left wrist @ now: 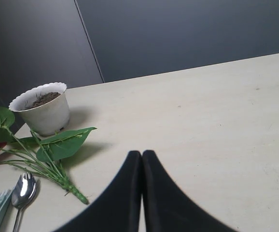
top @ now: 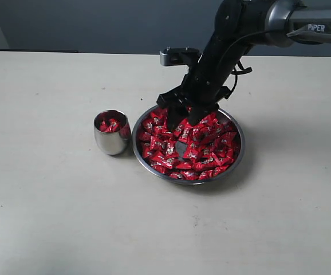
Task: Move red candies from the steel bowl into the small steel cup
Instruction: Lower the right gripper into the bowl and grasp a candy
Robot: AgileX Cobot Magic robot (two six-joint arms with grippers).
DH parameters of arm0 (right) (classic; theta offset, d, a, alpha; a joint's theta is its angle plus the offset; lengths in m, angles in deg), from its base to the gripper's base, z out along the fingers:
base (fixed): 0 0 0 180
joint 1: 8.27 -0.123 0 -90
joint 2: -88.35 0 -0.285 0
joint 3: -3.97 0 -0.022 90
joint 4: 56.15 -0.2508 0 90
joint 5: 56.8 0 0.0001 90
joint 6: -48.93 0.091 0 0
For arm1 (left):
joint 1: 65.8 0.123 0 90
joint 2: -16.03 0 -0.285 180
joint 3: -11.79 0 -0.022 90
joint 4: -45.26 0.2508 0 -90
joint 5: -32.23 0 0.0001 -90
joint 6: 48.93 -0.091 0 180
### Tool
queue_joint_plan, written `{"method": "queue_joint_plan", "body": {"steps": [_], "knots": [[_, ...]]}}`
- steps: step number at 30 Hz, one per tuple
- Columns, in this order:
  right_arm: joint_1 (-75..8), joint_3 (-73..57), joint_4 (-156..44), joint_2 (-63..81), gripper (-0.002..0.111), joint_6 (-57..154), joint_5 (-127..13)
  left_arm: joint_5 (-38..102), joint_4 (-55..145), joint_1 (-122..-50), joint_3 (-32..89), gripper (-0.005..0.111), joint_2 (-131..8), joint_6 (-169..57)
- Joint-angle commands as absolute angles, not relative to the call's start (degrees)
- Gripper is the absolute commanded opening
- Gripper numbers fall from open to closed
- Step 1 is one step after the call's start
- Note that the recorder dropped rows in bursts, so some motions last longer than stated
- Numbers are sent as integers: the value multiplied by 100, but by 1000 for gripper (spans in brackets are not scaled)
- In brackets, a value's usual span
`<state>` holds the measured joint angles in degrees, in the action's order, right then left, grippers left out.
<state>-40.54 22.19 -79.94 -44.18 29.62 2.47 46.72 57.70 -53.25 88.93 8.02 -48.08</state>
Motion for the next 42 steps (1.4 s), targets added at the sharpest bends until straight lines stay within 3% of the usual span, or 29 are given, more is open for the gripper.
{"method": "queue_joint_plan", "body": {"steps": [1,25,27,32,42], "knots": [[-4044,2188,-8186,-4468,57,2950,330,4595,5795,-5341,8901,0,825,-4787],[-4216,2188,-8330,-4957,56,2939,474,4595,5795,-5341,8901,0,825,-4787],[-4270,2188,-8319,-5000,48,2939,333,4595,5795,-5341,8901,0,825,-4787],[-4320,2188,-8308,-4993,0,2939,129,4595,5795,-5341,8901,0,825,-4787],[-4306,2188,-7553,-4247,0,3317,28,4595,5795,-5341,8901,0,825,-4787]]}}
